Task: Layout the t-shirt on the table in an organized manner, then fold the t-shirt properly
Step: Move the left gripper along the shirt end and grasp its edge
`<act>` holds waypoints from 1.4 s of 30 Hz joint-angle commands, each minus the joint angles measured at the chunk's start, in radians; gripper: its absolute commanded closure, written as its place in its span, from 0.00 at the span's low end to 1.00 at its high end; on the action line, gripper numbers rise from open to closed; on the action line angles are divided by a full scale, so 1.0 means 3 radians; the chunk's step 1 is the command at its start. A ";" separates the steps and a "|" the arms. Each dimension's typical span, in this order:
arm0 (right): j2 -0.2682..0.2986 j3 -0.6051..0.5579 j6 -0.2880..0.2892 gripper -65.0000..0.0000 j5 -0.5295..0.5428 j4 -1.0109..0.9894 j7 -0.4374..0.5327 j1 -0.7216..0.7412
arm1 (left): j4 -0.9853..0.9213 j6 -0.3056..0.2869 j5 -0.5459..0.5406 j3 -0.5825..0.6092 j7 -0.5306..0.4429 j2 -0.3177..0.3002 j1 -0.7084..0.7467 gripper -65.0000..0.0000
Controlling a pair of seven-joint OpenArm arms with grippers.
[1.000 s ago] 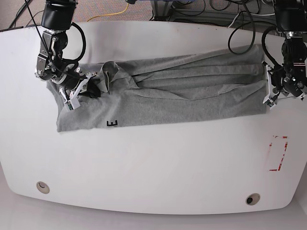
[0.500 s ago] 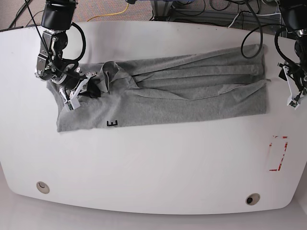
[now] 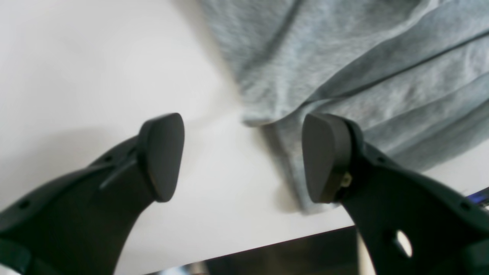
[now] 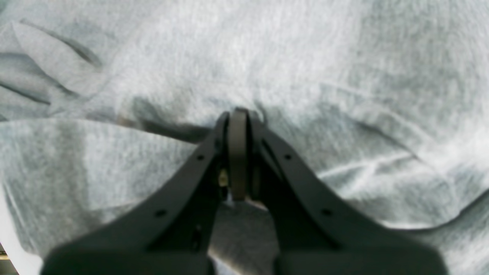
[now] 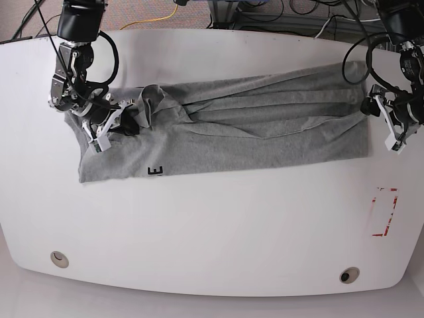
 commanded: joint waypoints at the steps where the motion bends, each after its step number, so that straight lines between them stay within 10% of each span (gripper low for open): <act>1: -0.0009 -0.0043 -0.0093 0.98 -0.0461 -0.0076 -0.0499 -0.0073 | -0.0134 -0.0002 0.0006 -0.0185 -0.0007 -0.0065 -0.0044 0.30; 42: -0.0009 -0.0053 -0.0093 0.98 -0.0461 -0.0076 -0.0499 -0.0073 | -0.0953 -0.0002 -0.0015 -0.0001 -0.0050 0.0365 -0.0285 0.31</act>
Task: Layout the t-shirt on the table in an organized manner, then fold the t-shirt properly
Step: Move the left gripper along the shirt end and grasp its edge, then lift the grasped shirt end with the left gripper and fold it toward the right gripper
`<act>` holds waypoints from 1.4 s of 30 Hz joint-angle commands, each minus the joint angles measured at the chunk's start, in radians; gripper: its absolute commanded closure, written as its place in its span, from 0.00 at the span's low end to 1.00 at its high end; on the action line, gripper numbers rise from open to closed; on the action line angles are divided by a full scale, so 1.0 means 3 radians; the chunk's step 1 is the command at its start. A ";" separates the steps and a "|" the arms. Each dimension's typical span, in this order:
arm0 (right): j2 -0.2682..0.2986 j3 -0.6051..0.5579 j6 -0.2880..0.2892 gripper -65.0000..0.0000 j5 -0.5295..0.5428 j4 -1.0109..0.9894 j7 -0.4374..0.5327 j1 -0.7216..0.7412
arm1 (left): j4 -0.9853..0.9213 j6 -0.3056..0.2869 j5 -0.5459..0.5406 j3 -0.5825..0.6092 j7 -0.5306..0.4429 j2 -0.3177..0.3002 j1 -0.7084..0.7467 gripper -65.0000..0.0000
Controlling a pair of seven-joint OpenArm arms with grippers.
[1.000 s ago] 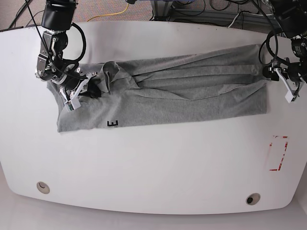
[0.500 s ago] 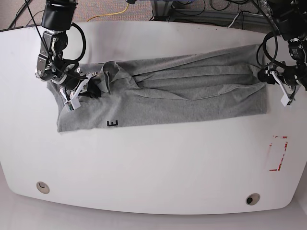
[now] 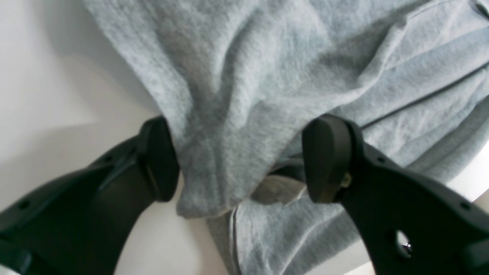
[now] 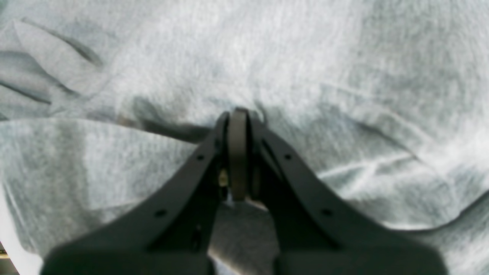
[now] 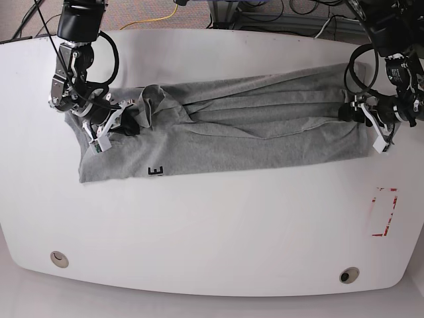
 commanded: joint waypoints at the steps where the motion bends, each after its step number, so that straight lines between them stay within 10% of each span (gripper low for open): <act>1: -0.0009 -0.0047 -0.0093 0.98 -0.0462 -0.0076 -0.0490 -0.0075 | -0.0027 0.0023 0.0146 0.0025 0.0209 0.0019 0.0038 0.31; 27: -0.0009 -0.0047 -0.0093 0.98 -0.0462 -0.0076 -0.0490 -0.0075 | -0.0017 0.0023 0.0146 0.0316 0.0253 0.0024 0.0258 0.31; 42: -0.0091 -0.0047 -0.0093 0.98 -0.0488 -0.0076 -0.0490 -0.0070 | -0.0017 0.0023 0.0151 0.0613 0.0245 0.0029 0.0238 0.77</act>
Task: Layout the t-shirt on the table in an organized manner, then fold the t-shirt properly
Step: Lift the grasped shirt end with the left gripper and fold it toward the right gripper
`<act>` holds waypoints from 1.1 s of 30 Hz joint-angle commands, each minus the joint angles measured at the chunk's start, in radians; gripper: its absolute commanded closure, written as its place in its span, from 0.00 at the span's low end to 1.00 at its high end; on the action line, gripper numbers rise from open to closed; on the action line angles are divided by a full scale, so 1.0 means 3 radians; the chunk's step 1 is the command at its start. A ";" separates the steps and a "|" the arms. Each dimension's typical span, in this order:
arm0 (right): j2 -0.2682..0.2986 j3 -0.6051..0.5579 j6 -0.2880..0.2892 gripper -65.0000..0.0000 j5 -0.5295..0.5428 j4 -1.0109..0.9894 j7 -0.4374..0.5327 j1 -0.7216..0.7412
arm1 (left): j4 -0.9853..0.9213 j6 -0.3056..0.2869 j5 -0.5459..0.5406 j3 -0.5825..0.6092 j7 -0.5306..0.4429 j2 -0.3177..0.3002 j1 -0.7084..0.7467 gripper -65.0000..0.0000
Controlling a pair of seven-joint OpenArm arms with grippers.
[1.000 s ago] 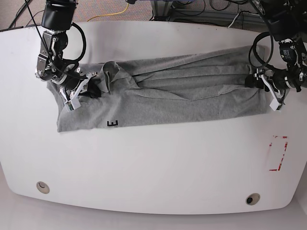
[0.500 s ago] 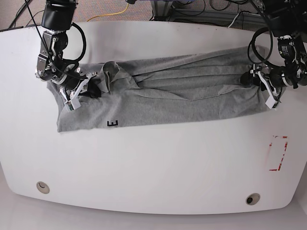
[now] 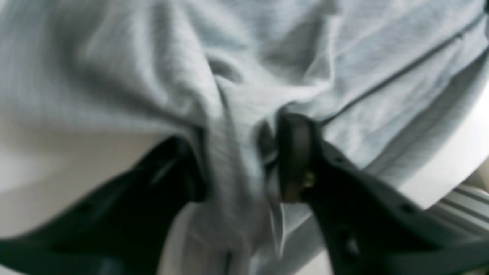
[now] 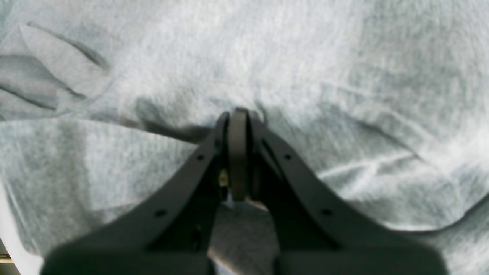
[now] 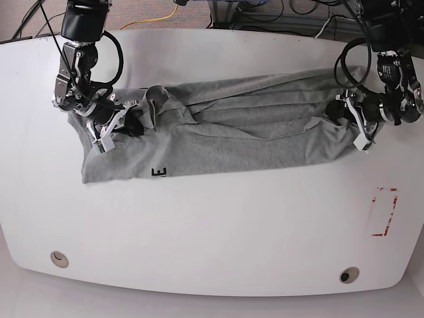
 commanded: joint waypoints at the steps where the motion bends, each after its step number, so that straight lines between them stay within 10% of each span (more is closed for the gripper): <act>1: -0.0007 -0.0047 -0.0084 0.98 -0.0477 -0.0076 -0.0515 -0.0073 | -0.0070 0.0045 0.0390 0.0061 0.0371 0.0026 0.0089 0.82; 33: -0.0012 -0.0047 -0.0084 0.98 -0.0477 -0.0081 -0.0510 -0.0073 | 0.1311 0.0045 -0.0659 0.0767 0.0384 0.0088 -0.0336 0.93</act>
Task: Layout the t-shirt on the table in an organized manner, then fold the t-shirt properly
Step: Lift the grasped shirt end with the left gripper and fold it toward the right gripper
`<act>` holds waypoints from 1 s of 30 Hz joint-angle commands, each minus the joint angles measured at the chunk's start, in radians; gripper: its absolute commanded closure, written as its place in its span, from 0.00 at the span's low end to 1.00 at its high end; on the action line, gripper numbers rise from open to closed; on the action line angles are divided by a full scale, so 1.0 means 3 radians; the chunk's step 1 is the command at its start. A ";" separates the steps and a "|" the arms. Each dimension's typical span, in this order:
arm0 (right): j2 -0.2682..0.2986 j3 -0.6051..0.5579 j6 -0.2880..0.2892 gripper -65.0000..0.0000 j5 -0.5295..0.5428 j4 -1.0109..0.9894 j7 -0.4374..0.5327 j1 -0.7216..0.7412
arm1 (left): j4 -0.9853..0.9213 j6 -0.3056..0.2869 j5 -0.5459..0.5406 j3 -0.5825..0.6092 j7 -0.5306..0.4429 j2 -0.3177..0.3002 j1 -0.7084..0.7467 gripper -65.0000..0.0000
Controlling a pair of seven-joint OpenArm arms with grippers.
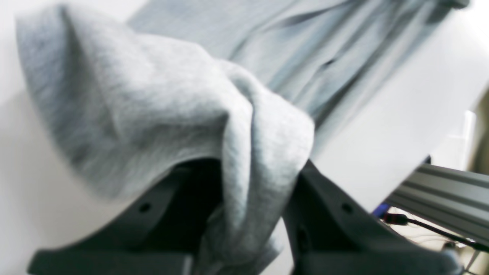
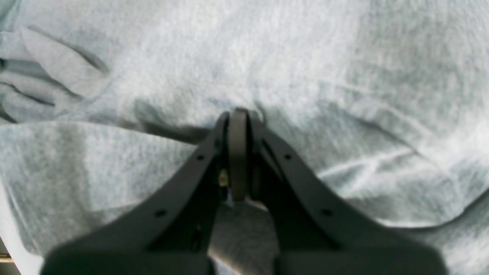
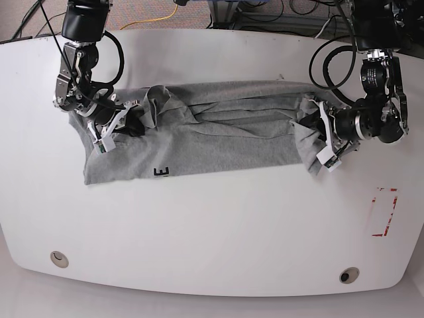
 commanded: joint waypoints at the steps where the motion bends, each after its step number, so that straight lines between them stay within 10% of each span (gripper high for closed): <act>1: -0.0005 -0.0047 -0.0088 0.98 -0.0475 -0.0081 -0.0508 -0.0079 | 0.0048 -0.0005 -0.0165 0.0159 -0.0075 0.0086 -0.0177 0.92; 30: -0.0005 -0.0047 -0.0088 0.98 -0.0475 -0.0081 -0.0508 -0.0079 | -0.0821 -0.0005 -0.0155 0.0584 -0.0075 0.1195 -0.0791 0.87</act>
